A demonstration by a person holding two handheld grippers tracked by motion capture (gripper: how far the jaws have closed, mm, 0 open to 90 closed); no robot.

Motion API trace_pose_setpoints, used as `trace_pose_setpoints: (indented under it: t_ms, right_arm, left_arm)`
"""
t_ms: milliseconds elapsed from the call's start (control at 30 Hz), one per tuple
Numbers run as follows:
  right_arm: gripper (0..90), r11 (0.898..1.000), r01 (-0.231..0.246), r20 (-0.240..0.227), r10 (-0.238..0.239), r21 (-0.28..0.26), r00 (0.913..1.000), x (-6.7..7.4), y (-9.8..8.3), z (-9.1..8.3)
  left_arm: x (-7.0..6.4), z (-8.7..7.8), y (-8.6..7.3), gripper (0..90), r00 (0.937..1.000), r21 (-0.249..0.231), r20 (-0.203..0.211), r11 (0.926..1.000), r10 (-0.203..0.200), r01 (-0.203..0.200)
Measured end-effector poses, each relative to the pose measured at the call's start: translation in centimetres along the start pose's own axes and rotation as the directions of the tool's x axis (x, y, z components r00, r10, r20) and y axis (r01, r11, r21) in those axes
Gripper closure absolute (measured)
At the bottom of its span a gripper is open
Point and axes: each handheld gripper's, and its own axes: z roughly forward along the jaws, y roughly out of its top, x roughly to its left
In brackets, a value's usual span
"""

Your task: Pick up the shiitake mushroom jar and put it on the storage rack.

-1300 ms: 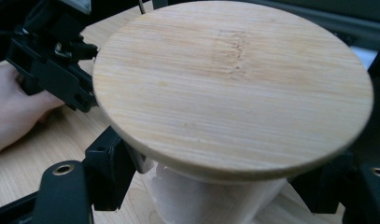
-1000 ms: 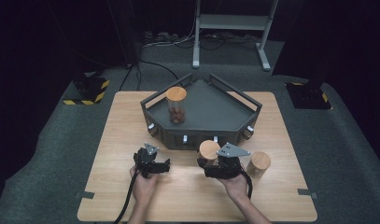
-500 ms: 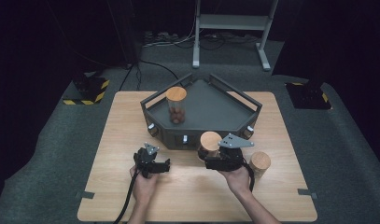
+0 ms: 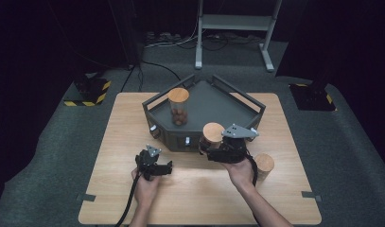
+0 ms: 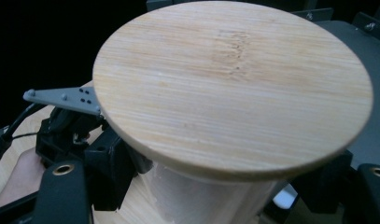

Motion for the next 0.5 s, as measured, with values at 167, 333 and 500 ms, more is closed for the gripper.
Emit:
trace_pose_setpoints:
  t_ms: [167,333,500]
  right_arm:
    - [25.4,1.000,-0.019,0.020,0.019,-0.001,0.9996,-0.2,0.9,0.4]
    - [25.4,0.999,-0.041,0.050,0.042,-0.005,0.9979,-0.4,1.9,0.8]
    - [25.4,0.999,-0.053,0.061,0.053,-0.003,0.9967,-0.7,2.7,1.4]
  left_arm:
    - [0.0,0.0,0.0,4.4,1.0000,0.000,0.000,1.0000,0.000,0.000]
    - [0.0,0.0,0.0,4.4,1.0000,0.000,0.000,1.0000,0.000,0.000]
    - [0.0,0.0,0.0,4.4,1.0000,0.000,0.000,1.0000,-0.001,0.001]
